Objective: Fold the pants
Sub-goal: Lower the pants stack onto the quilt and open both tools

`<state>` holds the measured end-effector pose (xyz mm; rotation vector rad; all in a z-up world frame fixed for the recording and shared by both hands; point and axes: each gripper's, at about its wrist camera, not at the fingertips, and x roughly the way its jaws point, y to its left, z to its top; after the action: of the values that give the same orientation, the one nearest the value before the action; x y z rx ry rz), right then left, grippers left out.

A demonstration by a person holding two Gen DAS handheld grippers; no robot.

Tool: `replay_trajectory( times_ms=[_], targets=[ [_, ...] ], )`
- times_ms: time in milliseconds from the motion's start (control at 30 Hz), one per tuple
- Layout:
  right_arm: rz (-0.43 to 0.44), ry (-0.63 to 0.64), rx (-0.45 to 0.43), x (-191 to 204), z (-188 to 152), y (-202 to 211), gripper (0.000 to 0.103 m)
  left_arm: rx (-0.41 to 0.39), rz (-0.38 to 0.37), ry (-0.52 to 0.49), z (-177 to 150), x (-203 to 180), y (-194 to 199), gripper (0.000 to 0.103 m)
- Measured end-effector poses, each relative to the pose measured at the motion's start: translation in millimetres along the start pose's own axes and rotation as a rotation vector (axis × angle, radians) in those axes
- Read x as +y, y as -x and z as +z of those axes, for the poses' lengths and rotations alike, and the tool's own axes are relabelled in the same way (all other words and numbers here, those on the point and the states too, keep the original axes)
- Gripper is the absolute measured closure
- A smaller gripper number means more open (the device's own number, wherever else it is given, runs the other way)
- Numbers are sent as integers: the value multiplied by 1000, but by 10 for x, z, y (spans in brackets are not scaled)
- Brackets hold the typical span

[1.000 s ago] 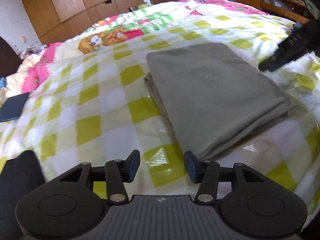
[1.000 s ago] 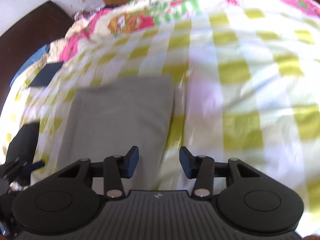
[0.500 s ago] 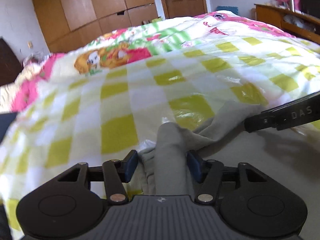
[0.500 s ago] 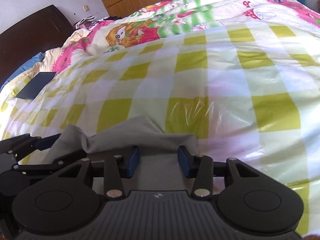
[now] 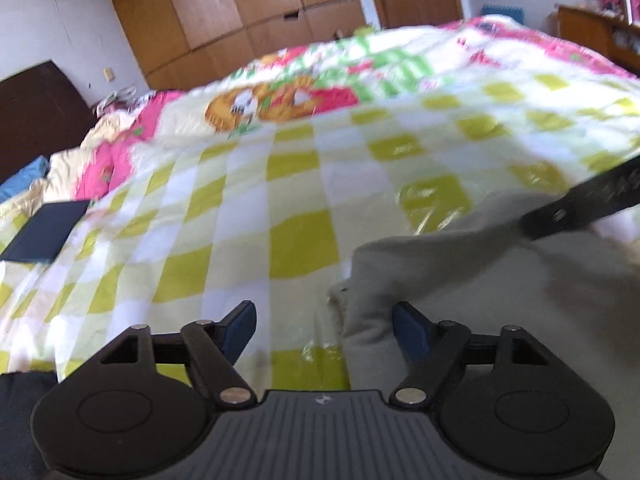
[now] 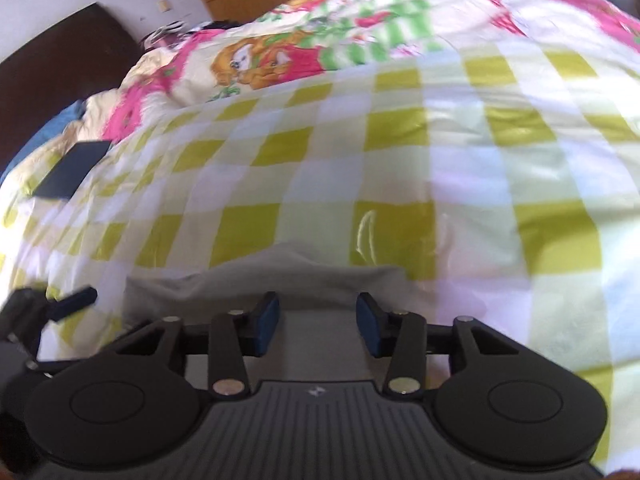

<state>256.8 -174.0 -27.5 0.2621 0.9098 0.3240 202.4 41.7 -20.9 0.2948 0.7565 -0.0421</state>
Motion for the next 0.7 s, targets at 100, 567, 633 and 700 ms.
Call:
replay_trajectory(
  times_ms=[100,567,633,700],
  targets=[
    [78,18,-47,-11,-245,464,51,-61,-26,24,-65,66,285,14],
    [78,-120,65,-182,-1122,751,42,-18,-183,33,-785,38,637,11],
    [84,-138,58,-239,-1094,745,42,-22,-210,6,-801,39,608,11],
    [90,-167,60,-284,-1058,656,40,-13,-245,15,-804,46,552,11]
  ],
)
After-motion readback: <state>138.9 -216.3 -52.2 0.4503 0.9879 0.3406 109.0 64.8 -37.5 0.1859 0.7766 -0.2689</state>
